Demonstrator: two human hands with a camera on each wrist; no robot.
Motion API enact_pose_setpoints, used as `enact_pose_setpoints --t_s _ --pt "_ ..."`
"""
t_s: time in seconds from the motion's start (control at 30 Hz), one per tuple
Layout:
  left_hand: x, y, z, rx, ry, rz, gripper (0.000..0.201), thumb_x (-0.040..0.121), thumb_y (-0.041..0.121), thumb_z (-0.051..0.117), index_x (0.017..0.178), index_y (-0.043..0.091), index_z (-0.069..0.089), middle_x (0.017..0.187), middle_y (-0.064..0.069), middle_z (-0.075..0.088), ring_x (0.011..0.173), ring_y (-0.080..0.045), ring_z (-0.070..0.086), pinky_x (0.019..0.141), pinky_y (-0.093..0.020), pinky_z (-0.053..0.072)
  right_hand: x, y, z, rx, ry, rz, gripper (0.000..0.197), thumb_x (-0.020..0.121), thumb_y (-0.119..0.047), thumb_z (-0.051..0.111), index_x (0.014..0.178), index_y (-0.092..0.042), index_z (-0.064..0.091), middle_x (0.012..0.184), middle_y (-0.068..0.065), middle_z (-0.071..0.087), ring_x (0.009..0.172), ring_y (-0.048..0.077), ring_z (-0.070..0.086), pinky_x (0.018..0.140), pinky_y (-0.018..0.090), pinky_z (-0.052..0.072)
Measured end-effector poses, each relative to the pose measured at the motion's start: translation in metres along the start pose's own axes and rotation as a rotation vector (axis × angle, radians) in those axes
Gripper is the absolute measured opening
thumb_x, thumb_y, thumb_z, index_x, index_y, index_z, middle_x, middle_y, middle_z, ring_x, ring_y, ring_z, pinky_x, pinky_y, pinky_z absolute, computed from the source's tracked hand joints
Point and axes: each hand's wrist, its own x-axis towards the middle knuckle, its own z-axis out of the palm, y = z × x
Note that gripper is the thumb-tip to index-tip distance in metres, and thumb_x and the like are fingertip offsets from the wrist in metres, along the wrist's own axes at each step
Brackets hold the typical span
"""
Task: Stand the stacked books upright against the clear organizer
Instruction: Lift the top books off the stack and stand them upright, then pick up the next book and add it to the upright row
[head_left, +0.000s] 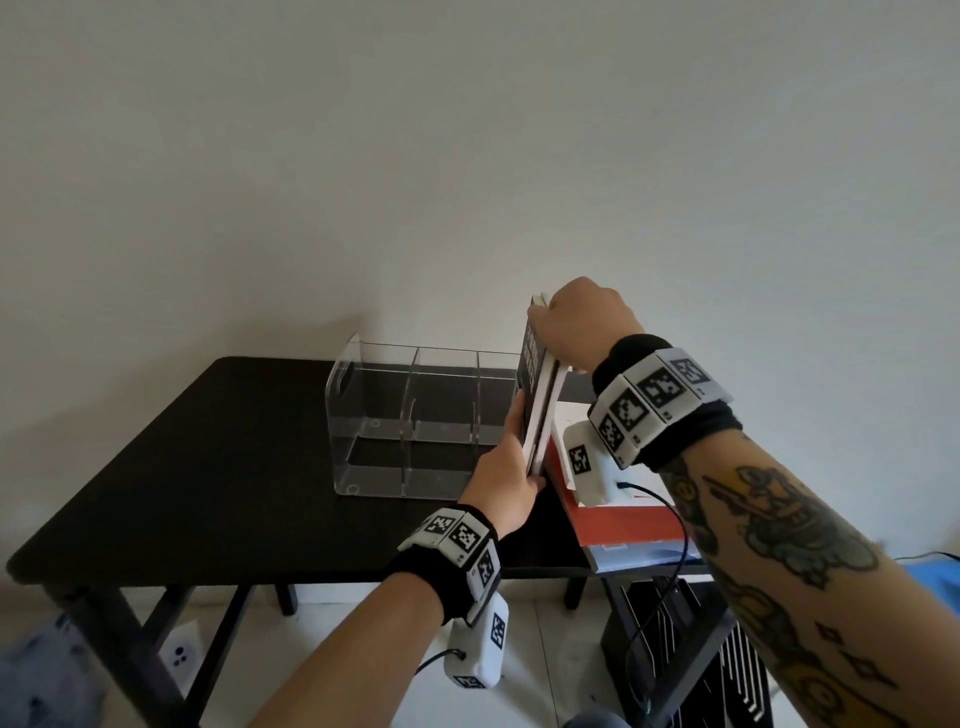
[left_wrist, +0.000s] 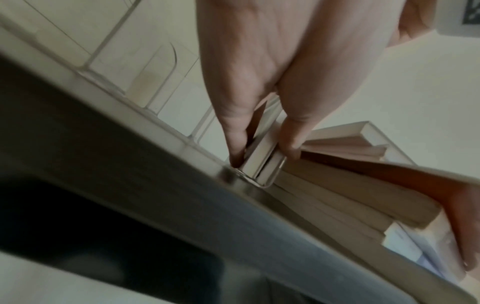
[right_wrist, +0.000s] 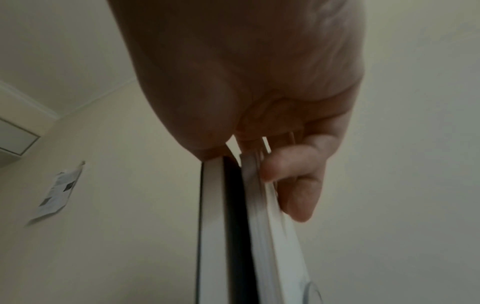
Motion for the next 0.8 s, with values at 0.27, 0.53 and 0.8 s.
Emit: enact_pose_setpoints --t_s 0.27,0.53,0.8 --pt "0.006 0.0 0.002 -0.029 0.0 0.013 0.111 0.087 0.014 0.068 0.151 0.045 -0.017 0.112 -0.004 0.07 0.087 -0.017 0.072 0.088 -0.031 0.055 -0.009 0.01 -0.001 0.087 -0.059 -0.022 0.04 0.096 -0.036 0.037 0.092 -0.006 0.062 0.078 0.01 0.066 0.061 0.026 0.068 0.064 0.029 0.057" --pt "0.019 0.0 0.004 0.044 -0.034 -0.022 0.115 0.085 0.006 0.066 0.151 0.038 -0.022 0.105 -0.008 0.07 0.083 -0.021 0.071 0.086 -0.037 0.057 -0.013 0.054 -0.016 0.271 -0.007 0.12 0.056 0.099 -0.048 0.031 0.099 -0.001 0.059 0.089 0.015 0.068 0.076 0.032 0.069 0.074 0.044 0.059" --pt "0.014 0.004 0.004 0.004 -0.046 -0.035 0.113 0.085 0.008 0.065 0.151 0.039 -0.021 0.121 -0.009 0.066 0.104 -0.026 0.067 0.1 -0.042 0.05 -0.021 0.156 -0.008 -0.092 -0.117 0.38 0.04 0.089 -0.041 0.06 0.07 -0.009 0.048 0.067 0.003 0.052 0.071 0.025 0.055 0.051 0.024 0.033"
